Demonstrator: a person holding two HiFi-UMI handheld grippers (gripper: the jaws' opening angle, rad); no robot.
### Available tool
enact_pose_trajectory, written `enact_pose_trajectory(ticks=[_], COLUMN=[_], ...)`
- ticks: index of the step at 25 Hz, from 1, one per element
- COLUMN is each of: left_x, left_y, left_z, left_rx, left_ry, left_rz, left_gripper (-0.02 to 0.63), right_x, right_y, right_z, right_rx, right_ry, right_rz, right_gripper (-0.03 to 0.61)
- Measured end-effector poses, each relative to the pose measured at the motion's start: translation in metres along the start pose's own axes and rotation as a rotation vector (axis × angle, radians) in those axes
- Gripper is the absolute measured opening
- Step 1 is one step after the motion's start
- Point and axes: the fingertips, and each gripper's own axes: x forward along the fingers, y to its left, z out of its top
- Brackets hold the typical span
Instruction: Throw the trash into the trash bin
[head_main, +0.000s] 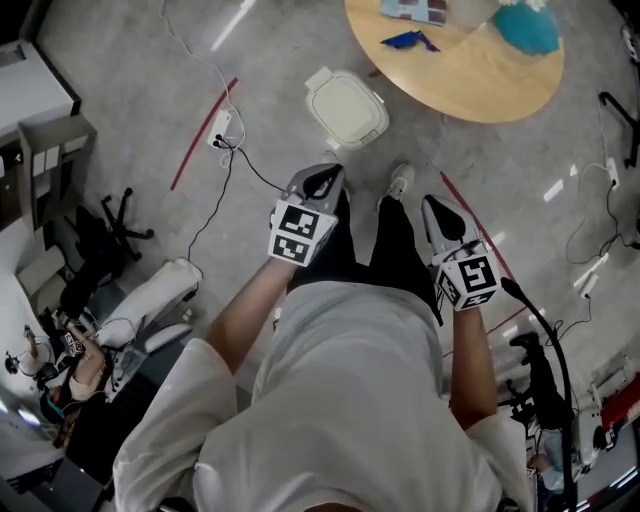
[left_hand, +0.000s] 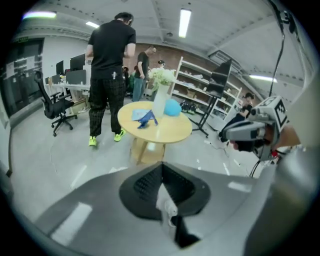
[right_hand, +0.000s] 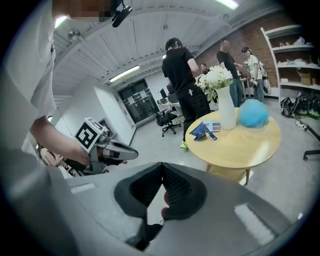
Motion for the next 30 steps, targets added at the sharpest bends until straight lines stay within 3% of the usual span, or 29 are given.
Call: enact_pose_trajectory(ticks=[30], left_x=[0.201], left_y=[0.034], left_z=[-0.133], left_rx=[-0.057], left_ry=[0.18], left_rz=[-0.025], left_gripper=[0.003], right_x=[0.08], right_y=[-0.08], right_z=[-0.101], right_rx=[0.109], right_ry=[0.052], right_rz=[-0.067], right_gripper=[0.0])
